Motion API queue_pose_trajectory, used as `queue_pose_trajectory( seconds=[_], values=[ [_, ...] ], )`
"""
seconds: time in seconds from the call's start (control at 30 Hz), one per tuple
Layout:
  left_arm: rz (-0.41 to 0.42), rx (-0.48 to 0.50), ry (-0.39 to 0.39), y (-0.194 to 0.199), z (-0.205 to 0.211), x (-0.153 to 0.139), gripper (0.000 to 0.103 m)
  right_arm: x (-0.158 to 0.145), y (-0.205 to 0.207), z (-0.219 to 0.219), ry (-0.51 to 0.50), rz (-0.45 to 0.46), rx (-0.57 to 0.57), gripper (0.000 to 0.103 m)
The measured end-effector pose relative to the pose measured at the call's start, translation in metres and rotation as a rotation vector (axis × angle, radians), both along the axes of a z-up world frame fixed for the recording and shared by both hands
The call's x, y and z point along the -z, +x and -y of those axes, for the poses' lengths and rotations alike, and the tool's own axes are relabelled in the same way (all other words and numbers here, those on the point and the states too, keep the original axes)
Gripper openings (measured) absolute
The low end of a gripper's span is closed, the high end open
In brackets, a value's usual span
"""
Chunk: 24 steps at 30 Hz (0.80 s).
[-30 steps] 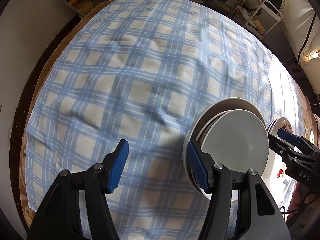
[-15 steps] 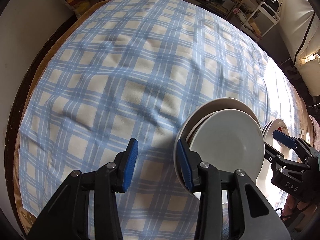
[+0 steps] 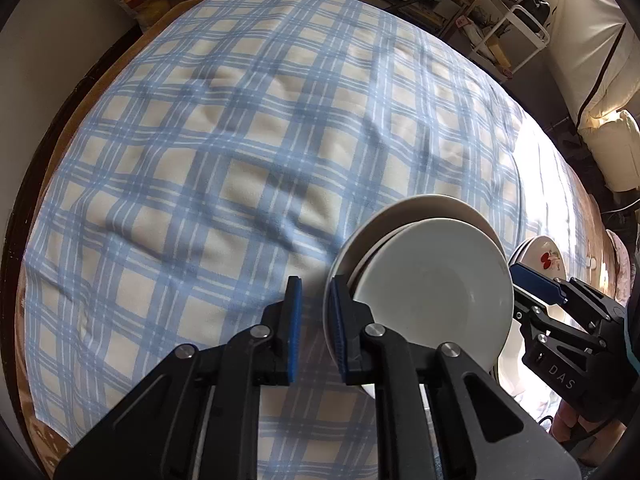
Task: Organize plates and bowls
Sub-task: 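Lift the bowl stack with both grippers and carry it over the cherry plates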
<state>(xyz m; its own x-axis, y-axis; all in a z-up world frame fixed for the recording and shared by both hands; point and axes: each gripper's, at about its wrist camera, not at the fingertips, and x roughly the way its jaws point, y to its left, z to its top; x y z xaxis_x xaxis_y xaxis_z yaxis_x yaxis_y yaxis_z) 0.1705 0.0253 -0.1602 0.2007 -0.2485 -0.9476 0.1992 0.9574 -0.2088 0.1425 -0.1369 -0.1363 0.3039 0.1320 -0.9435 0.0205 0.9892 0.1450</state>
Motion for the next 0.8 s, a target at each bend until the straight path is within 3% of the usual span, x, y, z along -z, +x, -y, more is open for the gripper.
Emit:
queue_pose_trajectory(
  seconds=[0.1, 0.3, 0.5, 0.57, 0.7, 0.8],
  values=[
    [0.009, 0.024, 0.012, -0.003, 0.006, -0.002, 0.004, 0.001, 0.000, -0.003, 0.016, -0.004, -0.014, 0.019],
    [-0.005, 0.012, -0.010, -0.001, 0.001, 0.001, 0.004, 0.004, 0.002, -0.005, 0.060, -0.021, -0.008, 0.010],
    [0.063, 0.035, 0.075, -0.008, 0.014, 0.002, 0.002, 0.006, 0.005, -0.008, 0.054, -0.034, 0.027, 0.010],
    [0.061, 0.028, 0.057, -0.007, 0.011, 0.003, 0.002, 0.007, 0.005, -0.007, 0.059, -0.038, 0.046, 0.010],
    [0.013, -0.018, -0.051, 0.000, -0.004, 0.007, 0.002, 0.008, 0.007, -0.006, 0.060, -0.049, 0.056, 0.010],
    [0.023, -0.016, -0.040, -0.001, -0.002, 0.008, 0.002, 0.008, 0.009, -0.005, 0.065, -0.058, 0.065, 0.011]
  ],
)
